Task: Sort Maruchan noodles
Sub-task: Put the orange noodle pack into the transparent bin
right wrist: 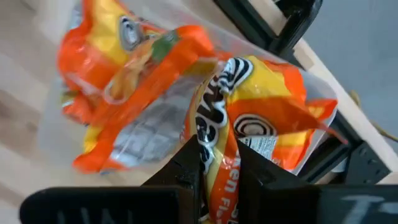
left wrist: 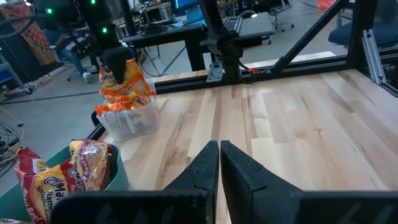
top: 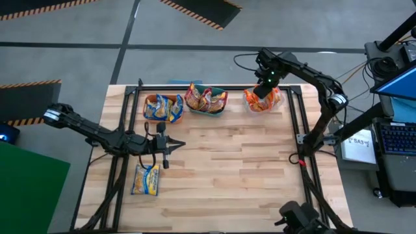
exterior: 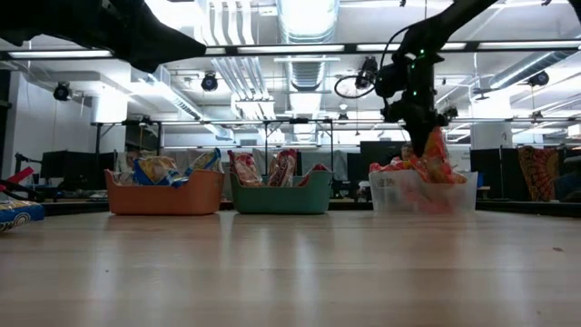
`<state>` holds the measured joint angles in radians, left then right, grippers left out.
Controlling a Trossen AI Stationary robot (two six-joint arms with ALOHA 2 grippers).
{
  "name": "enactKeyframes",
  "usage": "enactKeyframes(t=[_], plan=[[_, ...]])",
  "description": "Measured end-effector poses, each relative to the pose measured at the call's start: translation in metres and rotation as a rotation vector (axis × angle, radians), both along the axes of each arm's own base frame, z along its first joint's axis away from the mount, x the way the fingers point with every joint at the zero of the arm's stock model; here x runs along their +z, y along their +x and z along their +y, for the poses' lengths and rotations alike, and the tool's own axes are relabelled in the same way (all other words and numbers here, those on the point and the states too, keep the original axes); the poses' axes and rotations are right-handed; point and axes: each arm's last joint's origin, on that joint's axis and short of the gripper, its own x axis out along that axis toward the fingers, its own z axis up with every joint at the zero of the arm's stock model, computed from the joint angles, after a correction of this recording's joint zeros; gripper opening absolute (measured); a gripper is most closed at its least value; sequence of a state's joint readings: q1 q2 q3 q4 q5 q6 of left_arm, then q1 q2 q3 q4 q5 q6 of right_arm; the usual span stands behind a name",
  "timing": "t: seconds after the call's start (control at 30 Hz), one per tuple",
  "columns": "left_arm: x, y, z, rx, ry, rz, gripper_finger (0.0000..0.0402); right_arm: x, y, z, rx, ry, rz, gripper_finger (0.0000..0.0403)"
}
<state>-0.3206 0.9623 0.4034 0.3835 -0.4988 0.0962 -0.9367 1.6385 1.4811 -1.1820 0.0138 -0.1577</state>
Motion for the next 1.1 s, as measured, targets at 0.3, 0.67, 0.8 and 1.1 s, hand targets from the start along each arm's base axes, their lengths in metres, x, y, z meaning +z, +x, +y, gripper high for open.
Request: enactKeyframes(t=[0.3, 0.67, 0.8, 1.1], plan=[[-0.001, 0.000, 0.000, 0.000, 0.001, 0.011, 0.0000, -0.021, 0.005, -0.011, -0.091, -0.013, 0.090, 0.0055], [-0.007, -0.001, 0.000, 0.005, -0.007, 0.063, 0.0000, -0.005, -0.003, -0.007, -0.131, -0.078, 0.217, 0.0128], [-0.008, -0.002, 0.000, 0.006, -0.011, 0.071, 0.0000, 0.007, -0.006, -0.003, -0.160, -0.114, 0.182, 0.0134], [-0.008, -0.002, 0.000, 0.020, -0.075, 0.066, 0.0000, -0.027, -0.003, -0.006, -0.169, -0.123, 0.147, 0.0040]])
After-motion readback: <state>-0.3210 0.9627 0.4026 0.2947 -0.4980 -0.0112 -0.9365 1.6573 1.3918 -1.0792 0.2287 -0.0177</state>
